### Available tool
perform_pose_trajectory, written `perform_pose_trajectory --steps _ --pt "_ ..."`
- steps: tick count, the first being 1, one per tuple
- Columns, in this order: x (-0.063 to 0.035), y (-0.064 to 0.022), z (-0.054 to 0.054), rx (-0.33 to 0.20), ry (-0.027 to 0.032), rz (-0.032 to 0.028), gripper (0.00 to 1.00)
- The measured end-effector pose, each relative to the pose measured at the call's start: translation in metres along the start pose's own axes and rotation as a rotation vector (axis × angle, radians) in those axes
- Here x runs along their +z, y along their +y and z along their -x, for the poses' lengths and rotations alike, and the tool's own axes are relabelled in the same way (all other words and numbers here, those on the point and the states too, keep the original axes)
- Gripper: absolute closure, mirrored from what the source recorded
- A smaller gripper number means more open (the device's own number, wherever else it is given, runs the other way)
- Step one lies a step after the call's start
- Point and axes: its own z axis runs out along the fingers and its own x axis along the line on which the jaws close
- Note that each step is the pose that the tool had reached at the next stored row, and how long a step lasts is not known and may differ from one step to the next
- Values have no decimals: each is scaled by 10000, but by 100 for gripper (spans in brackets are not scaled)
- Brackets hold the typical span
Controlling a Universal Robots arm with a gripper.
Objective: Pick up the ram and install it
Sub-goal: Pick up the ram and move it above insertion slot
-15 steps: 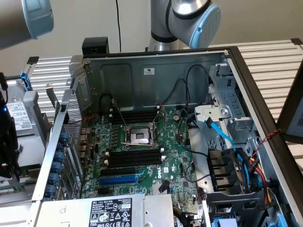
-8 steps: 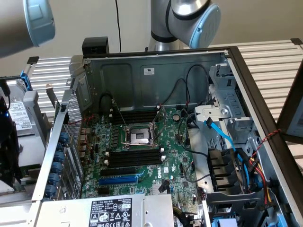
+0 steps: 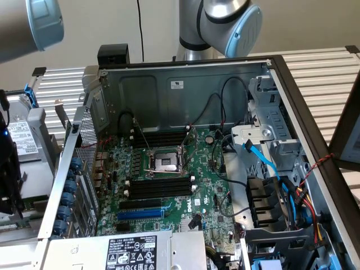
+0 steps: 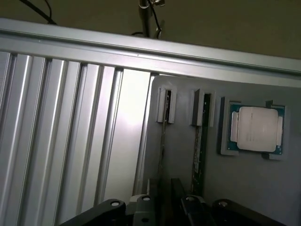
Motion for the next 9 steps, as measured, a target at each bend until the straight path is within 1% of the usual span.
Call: perform_pose_trajectory --steps 2,4,6,9 --pt "5 24 -2 1 6 2 74" --pt "10 31 -14 0 15 4 74" --pt "22 33 -37 1 16 3 74" --pt "36 34 -43 2 16 3 74"
